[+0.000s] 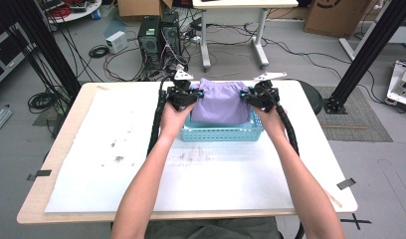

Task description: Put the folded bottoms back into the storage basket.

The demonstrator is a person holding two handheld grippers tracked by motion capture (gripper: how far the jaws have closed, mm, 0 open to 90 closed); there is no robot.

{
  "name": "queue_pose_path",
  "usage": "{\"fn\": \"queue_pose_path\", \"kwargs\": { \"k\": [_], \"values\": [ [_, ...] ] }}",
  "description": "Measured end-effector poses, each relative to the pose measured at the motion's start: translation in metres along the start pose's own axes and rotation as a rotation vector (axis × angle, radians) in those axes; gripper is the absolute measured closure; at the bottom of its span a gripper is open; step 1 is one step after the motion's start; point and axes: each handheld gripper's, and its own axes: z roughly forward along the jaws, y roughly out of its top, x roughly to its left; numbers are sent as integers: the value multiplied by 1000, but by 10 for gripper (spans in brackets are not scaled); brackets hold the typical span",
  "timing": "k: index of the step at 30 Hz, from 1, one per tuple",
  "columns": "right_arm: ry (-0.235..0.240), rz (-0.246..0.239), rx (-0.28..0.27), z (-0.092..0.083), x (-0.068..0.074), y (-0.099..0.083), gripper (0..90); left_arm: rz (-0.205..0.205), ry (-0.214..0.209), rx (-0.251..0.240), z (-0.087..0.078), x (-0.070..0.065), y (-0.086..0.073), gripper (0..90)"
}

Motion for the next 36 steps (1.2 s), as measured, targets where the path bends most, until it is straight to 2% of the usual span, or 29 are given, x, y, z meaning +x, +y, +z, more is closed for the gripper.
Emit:
{"fn": "queue_pose_path", "kwargs": {
  "k": [1, 3, 5, 7, 11, 15, 18, 19, 20, 22, 24, 26, 31, 36],
  "values": [
    [-6, 4, 3, 1, -1, -1, 636, -20, 27, 6, 0, 2, -1, 633],
    [-20, 17, 9, 0, -4, -2, 565, -49, 49, -7, -4, 6, -3, 502],
    [-26, 31, 5, -5, -6, -2, 526, -48, 59, -26, -12, 9, -4, 452],
    [-15, 26, -16, -13, -6, -2, 478, -25, 70, -35, -21, 10, -5, 409],
    [-4, 1, -52, -34, -2, -4, 436, 9, 64, -79, -46, 8, -10, 386],
    [13, -20, -81, -54, 1, -12, 390, 79, 59, -104, -73, 2, -17, 359],
    [32, -24, -110, -68, 5, -24, 357, 112, 39, -133, -92, -5, -29, 335],
    [34, -26, -105, -72, 6, -29, 350, 118, 36, -147, -98, -7, -33, 329],
    [44, -34, -121, -78, 8, -40, 330, 126, 36, -152, -103, -8, -38, 285],
    [47, -30, -120, -81, 8, -44, 316, 122, 23, -168, -113, -12, -49, 278],
    [63, -13, -130, -87, 8, -57, 307, 130, 18, -173, -119, -16, -58, 274],
    [68, 3, -141, -93, 7, -69, 295, 144, 30, -166, -124, -20, -67, 265],
    [69, 27, -133, -104, 5, -94, 288, 147, 47, -173, -133, -29, -91, 264],
    [63, 55, -121, -108, 3, -109, 265, 125, 55, -173, -137, -30, -110, 264]
  ]
}}
